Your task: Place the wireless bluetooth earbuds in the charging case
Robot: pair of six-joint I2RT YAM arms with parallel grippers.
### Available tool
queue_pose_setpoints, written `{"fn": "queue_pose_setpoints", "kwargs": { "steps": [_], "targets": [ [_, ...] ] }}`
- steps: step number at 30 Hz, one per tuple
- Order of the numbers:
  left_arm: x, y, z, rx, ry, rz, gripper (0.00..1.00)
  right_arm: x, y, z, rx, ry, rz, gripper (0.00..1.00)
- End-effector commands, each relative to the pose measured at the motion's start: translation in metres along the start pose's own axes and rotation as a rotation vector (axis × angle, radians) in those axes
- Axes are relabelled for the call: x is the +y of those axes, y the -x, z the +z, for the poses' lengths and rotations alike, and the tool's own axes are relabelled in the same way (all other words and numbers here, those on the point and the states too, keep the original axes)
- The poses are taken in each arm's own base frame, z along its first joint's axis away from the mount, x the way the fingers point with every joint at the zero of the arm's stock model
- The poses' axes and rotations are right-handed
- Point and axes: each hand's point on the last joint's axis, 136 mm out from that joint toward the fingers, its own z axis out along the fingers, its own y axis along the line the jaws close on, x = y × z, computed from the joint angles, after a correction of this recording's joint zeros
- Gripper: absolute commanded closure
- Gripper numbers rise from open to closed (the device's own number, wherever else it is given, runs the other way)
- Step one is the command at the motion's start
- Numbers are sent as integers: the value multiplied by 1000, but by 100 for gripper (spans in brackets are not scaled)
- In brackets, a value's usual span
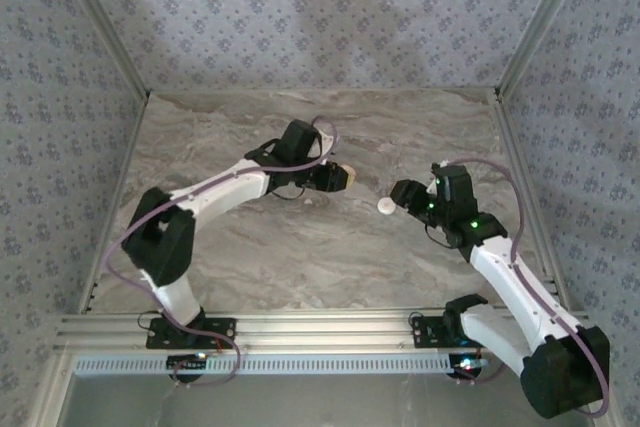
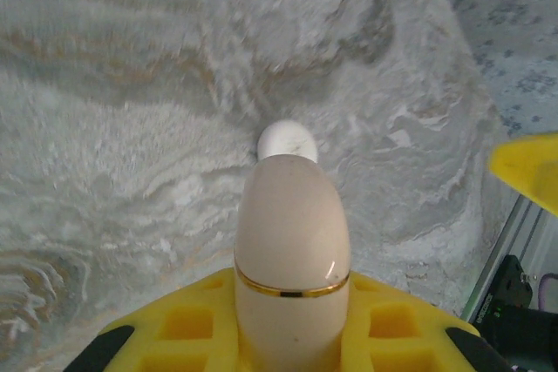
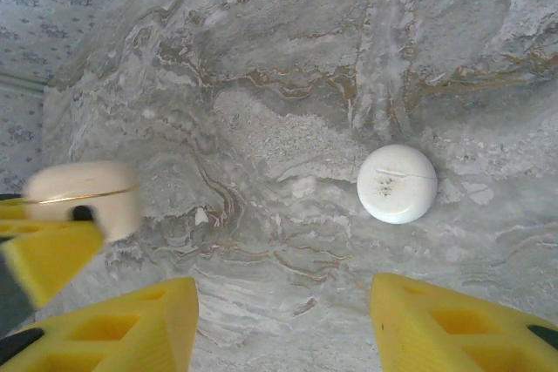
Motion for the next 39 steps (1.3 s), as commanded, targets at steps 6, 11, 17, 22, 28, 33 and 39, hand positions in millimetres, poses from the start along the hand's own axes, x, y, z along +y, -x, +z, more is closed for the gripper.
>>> {"fn": "queue_pose_setpoints", "kwargs": {
  "steps": [6, 11, 17, 22, 28, 33, 39],
  "targets": [
    [-6, -15, 49, 167, -16, -162, 83, -21, -5, -5, -40, -46, 50, 43],
    [-4, -25, 73, 238, -6, -200, 82, -26, -8, -4, -34, -46, 61, 43],
    [0, -34, 88, 294, 16, -229, 80, -28, -8, -3, -34, -45, 66, 43],
    [7, -41, 95, 318, 34, -256, 79, -29, -8, -3, -32, -42, 67, 44],
    [12, -46, 99, 337, 58, -267, 76, -30, -7, -3, -31, -39, 72, 44],
    [17, -48, 98, 343, 90, -265, 69, -28, -5, -4, -33, -31, 72, 44],
    [21, -48, 94, 350, 119, -249, 62, -27, -5, -5, -30, -29, 74, 44]
  ]
}}
